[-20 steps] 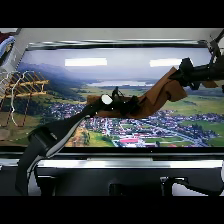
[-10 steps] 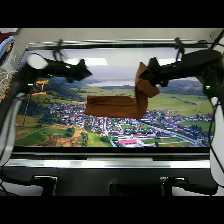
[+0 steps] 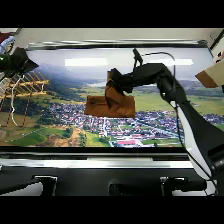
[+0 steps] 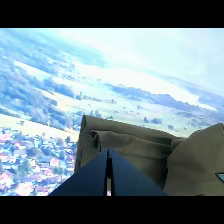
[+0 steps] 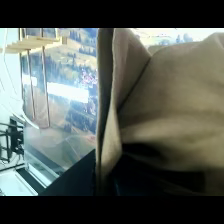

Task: Fold the clothes and pants, and hang the long-sleeved shirts on hangers.

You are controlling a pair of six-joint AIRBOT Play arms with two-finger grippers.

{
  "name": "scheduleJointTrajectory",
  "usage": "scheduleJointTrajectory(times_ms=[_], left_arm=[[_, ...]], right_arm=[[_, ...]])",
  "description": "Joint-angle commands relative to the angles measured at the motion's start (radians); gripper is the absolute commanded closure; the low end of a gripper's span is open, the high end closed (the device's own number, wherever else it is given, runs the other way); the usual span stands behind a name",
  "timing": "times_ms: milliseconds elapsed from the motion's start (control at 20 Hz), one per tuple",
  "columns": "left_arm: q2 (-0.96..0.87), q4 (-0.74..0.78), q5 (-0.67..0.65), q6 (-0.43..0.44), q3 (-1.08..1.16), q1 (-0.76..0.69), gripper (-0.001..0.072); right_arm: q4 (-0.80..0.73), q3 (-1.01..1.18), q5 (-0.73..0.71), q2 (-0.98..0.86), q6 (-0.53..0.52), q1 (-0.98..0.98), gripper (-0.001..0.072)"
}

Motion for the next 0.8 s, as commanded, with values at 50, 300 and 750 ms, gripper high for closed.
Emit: scheduleJointTrajectory(times_ms=[50, 300, 750], left_arm=[[0.015, 0.013, -0.024, 0.018, -0.021, 0.027, 0.069], [0.014, 0.012, -0.024, 0.018, -0.068, 0.027, 0.069], [0.014, 0.012, -0.026, 0.018, -0.105, 0.027, 0.0689]], right_arm=[[0.016, 0.001, 0.077, -0.065, 0.014, 0.045, 0.0684], [0.024, 0.001, 0.102, -0.106, 0.016, 0.058, 0.063], [0.144, 0.001, 0.155, -0.04, -0.107, 0.04, 0.003]])
